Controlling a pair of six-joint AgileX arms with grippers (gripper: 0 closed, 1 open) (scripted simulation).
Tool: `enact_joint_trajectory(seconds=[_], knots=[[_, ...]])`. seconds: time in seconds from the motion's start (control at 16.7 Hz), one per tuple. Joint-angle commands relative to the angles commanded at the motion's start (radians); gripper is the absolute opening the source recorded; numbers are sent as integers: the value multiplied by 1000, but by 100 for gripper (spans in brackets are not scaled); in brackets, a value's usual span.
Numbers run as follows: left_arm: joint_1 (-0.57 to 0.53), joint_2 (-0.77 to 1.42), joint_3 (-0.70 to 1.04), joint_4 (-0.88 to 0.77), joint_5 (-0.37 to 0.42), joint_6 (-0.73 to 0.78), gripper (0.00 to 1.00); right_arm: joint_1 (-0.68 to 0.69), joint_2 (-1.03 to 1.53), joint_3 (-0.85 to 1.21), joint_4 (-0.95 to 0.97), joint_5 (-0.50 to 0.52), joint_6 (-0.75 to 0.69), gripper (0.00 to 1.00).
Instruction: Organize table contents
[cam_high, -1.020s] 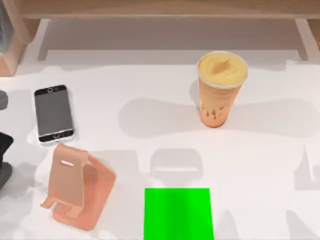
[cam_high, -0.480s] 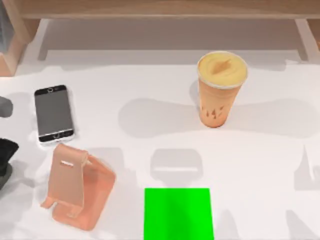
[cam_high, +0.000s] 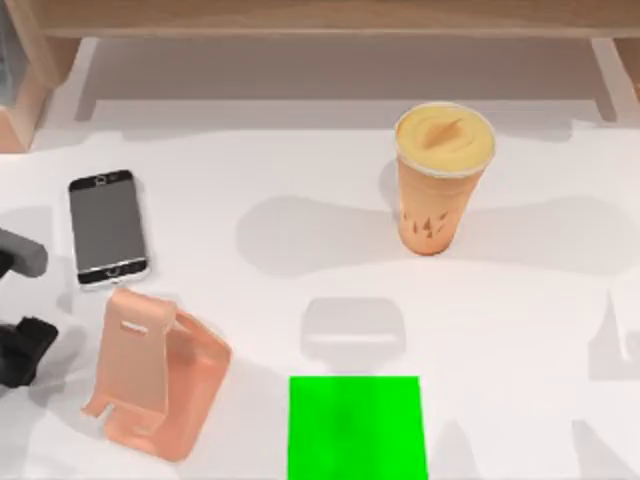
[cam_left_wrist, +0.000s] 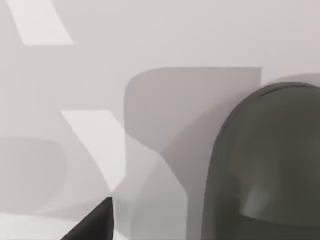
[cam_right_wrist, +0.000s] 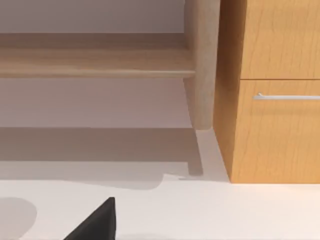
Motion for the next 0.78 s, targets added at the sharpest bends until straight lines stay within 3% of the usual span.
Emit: enact_joint_trajectory(seconds=[0.24,0.78], knots=[[0,1,-1,2,0,0,100,0,0,0,0,0,0,100],[0,1,-1,2,0,0,32,0,0,0,0,0,0,100]])
